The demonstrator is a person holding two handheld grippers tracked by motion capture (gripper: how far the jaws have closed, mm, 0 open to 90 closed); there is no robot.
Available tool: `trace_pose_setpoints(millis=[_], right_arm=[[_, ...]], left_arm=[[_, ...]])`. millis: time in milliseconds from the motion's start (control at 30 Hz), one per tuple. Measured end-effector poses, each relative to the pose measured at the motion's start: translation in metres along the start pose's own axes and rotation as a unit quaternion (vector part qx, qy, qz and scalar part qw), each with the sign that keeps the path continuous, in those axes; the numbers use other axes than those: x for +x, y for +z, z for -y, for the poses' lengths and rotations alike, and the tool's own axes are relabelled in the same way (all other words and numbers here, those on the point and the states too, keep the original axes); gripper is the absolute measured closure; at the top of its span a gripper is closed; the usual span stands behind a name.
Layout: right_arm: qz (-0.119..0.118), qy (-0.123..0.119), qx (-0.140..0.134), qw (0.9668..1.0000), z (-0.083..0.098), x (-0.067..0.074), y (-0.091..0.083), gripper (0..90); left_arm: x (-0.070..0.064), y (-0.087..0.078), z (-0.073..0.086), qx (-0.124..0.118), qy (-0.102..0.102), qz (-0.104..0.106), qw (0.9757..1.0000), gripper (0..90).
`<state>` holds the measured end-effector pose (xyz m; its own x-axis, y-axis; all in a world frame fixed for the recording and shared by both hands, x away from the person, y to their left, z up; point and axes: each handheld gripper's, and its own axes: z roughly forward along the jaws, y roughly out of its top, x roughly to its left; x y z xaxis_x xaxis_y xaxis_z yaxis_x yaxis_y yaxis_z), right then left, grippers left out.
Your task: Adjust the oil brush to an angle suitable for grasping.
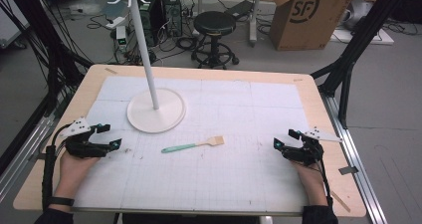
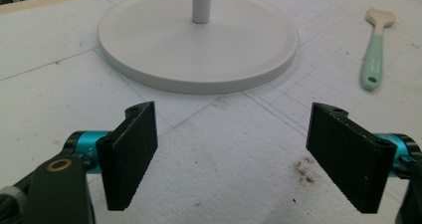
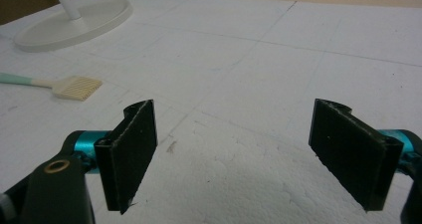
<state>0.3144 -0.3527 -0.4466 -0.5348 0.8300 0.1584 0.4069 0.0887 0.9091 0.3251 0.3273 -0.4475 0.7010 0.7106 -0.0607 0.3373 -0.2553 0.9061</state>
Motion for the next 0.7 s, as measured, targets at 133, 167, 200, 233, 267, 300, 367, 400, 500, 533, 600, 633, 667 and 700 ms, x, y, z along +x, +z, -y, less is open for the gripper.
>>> trace_pose_setpoints(millis=[133,167,200,233,267,300,367,400,500,533,600,633,667,700], right_arm=[[0.001,-0.001,0.000,1.0000,0.0000,0.0000,-0.0003,18.2],[0.001,-0.001,0.000,1.0000,-0.0001,-0.0001,-0.0003,18.2],[0.000,0.000,0.000,1.0000,-0.0001,-0.0001,-0.0004,18.2],[-0.001,0.003,0.000,1.0000,-0.0001,0.0000,-0.0006,18.2],[-0.001,0.002,-0.001,1.0000,-0.0001,-0.0004,-0.0006,18.2],[-0.002,0.003,-0.002,1.0000,-0.0002,-0.0005,-0.0007,18.2],[-0.001,0.004,-0.002,1.0000,-0.0002,-0.0002,-0.0009,18.2],[-0.002,0.002,-0.003,1.0000,-0.0004,-0.0003,-0.0008,18.2],[-0.004,-0.003,-0.005,1.0000,-0.0006,-0.0001,-0.0008,18.2],[-0.004,-0.004,-0.006,1.0000,-0.0007,-0.0002,-0.0008,18.2],[-0.004,-0.002,-0.007,1.0000,-0.0011,0.0001,-0.0011,18.2],[-0.005,-0.003,-0.009,0.9999,-0.0015,-0.0001,-0.0011,18.2],[-0.007,-0.005,-0.011,0.9999,-0.0019,-0.0001,-0.0012,18.2],[-0.007,-0.002,-0.011,0.9999,-0.0028,0.0005,-0.0013,18.2]], left_arm=[[-0.0006,0.0003,-0.0001,0.002,0.006,0.001,1.0000,20.9],[-0.0006,0.0004,-0.0001,0.003,0.006,0.002,1.0000,21.0],[-0.0003,0.0003,0.0000,0.003,0.005,0.002,1.0000,21.0],[-0.0001,0.0002,0.0001,0.001,0.003,0.002,1.0000,21.0],[0.0002,0.0000,0.0001,0.001,0.002,0.002,1.0000,21.0],[0.0003,0.0000,0.0002,0.000,0.001,0.002,1.0000,21.0],[-0.0001,0.0001,0.0001,0.001,0.004,0.002,1.0000,21.0],[-0.0004,0.0002,0.0001,0.002,0.004,0.001,1.0000,21.0],[-0.0010,0.0008,0.0000,0.003,0.006,0.001,1.0000,21.3],[-0.0007,0.0005,0.0001,0.003,0.006,0.001,1.0000,21.2],[-0.0003,0.0003,0.0002,0.002,0.004,0.002,1.0000,21.3],[0.0002,0.0001,0.0002,0.002,0.003,0.002,1.0000,21.2],[0.0002,0.0001,0.0002,0.002,0.003,0.002,1.0000,21.3],[0.0004,0.0003,0.0002,0.002,0.000,0.002,1.0000,21.5]])
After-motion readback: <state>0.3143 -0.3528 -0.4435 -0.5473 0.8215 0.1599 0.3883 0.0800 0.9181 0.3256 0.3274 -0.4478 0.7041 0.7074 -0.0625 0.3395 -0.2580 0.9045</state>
